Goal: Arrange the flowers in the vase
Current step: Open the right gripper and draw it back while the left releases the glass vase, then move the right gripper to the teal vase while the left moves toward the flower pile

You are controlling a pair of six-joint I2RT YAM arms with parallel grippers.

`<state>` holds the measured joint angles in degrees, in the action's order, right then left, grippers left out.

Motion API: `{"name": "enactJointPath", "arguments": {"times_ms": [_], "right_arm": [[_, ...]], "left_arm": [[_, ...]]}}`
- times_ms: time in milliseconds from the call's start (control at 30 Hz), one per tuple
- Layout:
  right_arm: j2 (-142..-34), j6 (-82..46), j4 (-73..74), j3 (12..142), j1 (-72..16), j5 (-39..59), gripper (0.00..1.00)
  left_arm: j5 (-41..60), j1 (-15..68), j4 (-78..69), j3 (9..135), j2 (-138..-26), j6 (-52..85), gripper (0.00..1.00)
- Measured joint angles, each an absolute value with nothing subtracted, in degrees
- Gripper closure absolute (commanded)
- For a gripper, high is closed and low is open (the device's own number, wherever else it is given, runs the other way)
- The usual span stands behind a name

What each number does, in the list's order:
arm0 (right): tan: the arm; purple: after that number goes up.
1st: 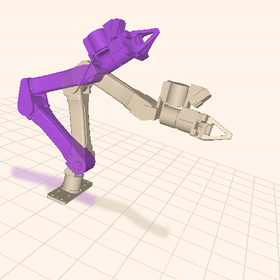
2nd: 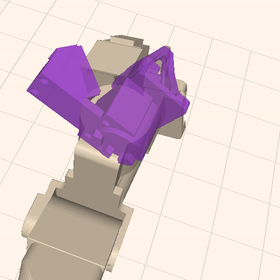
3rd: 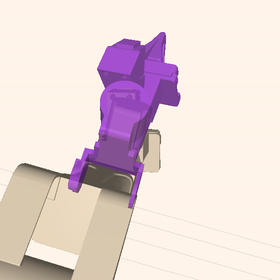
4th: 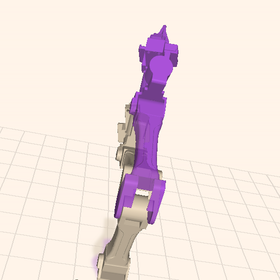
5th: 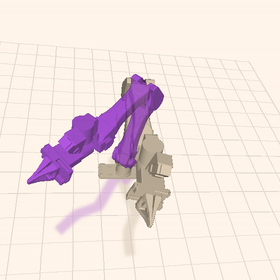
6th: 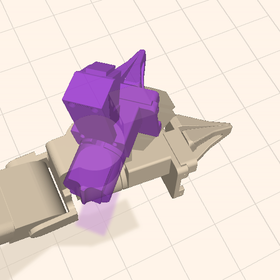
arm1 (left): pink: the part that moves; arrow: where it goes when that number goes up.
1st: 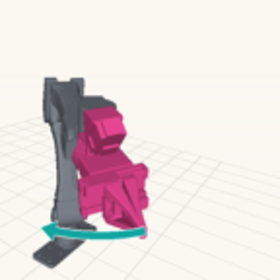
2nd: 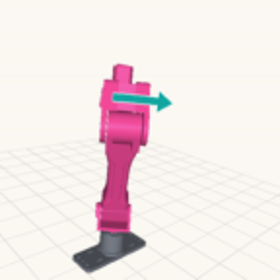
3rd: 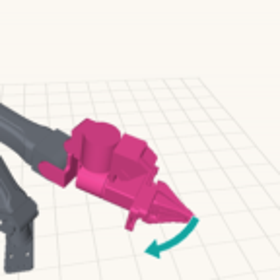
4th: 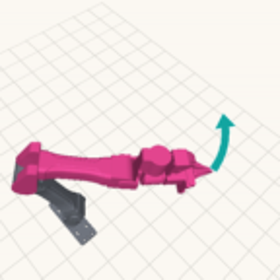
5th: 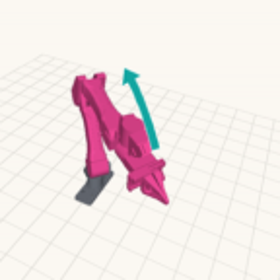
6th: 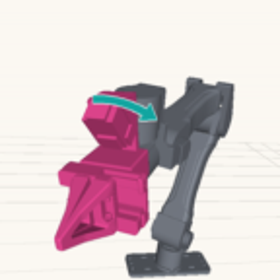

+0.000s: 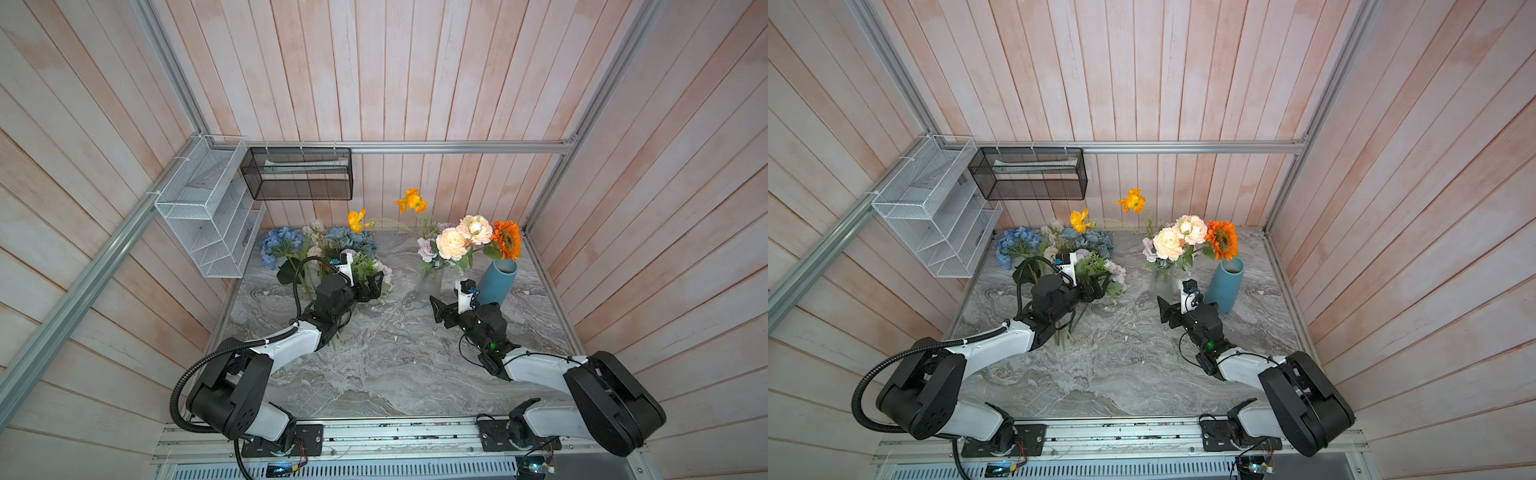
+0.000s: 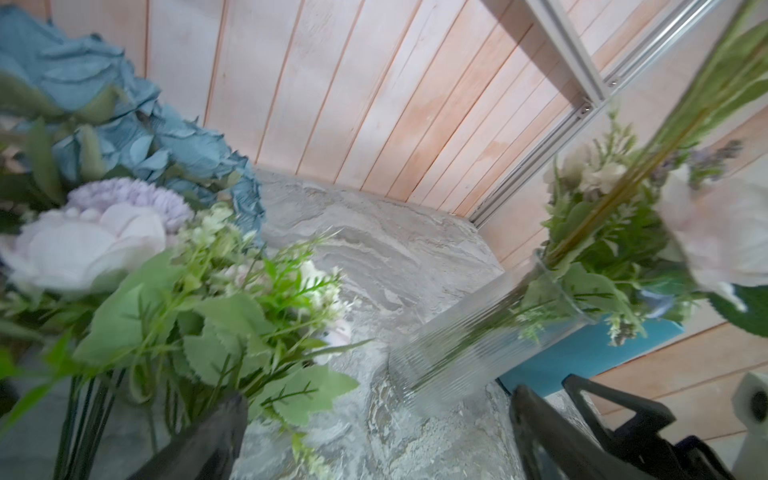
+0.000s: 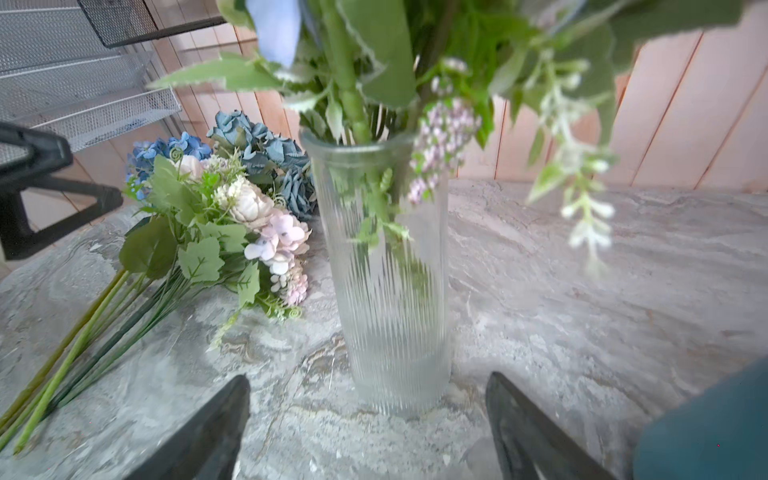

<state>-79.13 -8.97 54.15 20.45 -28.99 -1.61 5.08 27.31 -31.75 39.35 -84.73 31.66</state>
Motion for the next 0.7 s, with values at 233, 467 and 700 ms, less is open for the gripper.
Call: {"name": "enactJointPath", "arguments": {"times_ms": [233,467,700], "right_arm": [[-86.6,-8.6,58.9,25.5,-29.0,-4.1,0.07],[-93.4,-8.6,61.8,29.9,-29.0,-8.1,0.04],[-100.6,-8.6,68.3,35.1,-28.7,-9.9,0.05]], "left_arm": [[4.2,27.4,-32.5,38.6,-83.7,32.7,0.00],[4.1,27.3,-32.6,37.4,-82.7,32.5,0.00],[4.1,27.0,-32.6,36.9,-81.3,32.1,0.00]]}}
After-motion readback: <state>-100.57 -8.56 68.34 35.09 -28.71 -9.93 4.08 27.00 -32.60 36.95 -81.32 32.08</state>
